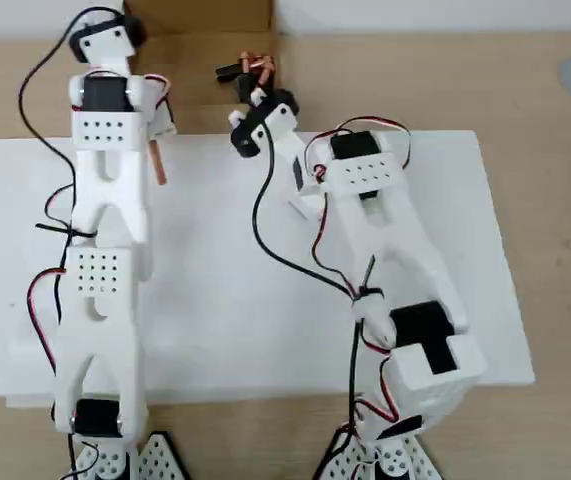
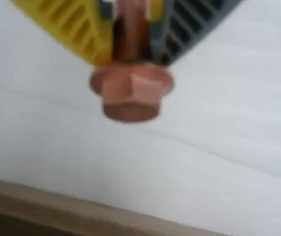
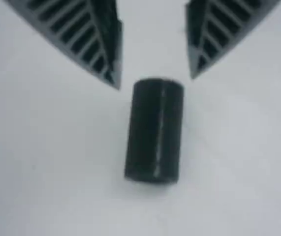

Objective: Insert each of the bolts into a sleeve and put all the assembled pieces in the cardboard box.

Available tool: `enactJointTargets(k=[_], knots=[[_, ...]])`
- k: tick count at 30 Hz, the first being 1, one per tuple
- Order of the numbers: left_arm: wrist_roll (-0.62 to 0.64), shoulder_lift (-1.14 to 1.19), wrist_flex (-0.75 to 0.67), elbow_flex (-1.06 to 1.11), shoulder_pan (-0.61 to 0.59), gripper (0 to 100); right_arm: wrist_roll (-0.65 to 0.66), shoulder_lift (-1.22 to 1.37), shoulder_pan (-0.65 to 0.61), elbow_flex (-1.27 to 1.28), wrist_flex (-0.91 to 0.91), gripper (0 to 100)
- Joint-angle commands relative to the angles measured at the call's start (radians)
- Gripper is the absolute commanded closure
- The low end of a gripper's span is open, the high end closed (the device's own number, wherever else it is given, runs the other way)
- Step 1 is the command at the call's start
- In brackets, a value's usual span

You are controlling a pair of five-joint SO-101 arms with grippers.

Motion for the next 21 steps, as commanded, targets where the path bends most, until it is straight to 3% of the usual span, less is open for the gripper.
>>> enactJointTargets(k=[1, 6, 14, 21], knots=[[-0.008, -0.030, 0.012, -0.051, 0.018, 99, -0.008, -0.027, -0.007, 0.002, -0.025, 89.6], [-0.008, -0.110, 0.014, 0.028, 0.017, 99, -0.006, 0.002, -0.007, -0.002, -0.025, 89.6], [-0.034, -0.568, 0.000, 0.509, 0.049, 99, -0.005, -0.001, 0.005, -0.004, -0.023, 89.6], [-0.055, -0.828, -0.035, 0.872, 0.051, 98, 0.000, 0.005, 0.004, 0.001, -0.057, 89.5]])
